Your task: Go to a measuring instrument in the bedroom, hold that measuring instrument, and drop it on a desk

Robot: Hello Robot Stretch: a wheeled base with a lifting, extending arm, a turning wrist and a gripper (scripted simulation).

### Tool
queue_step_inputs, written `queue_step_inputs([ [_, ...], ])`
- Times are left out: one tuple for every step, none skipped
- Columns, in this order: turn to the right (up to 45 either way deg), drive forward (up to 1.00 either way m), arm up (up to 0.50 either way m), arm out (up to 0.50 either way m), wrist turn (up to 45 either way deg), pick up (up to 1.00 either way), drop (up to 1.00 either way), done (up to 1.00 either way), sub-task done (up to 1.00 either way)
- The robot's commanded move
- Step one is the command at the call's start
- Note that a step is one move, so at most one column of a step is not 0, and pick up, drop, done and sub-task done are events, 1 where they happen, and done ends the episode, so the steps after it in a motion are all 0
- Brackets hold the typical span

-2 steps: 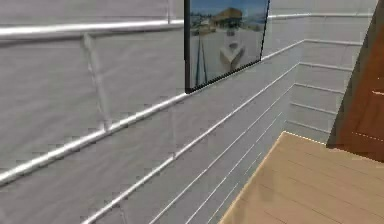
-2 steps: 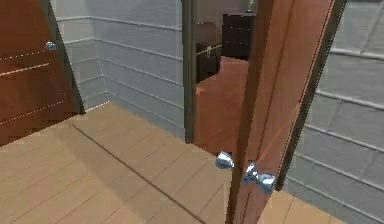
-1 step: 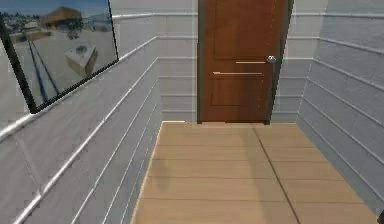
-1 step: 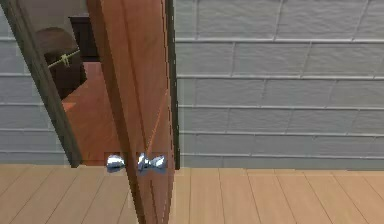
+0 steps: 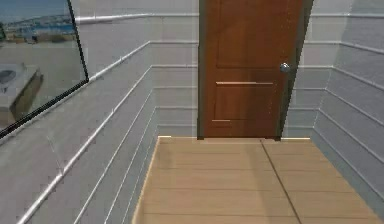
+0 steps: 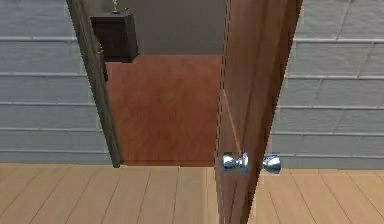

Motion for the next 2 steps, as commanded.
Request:
queue_step_inputs([
  [45.0, 0.00, 0.00, 0.00, 0.0, 0.00, 0.00, 0.00, 0.00],
  [15.0, 0.00, 0.00, 0.00, 0.0, 0.00, 0.00, 0.00, 0.00],
])
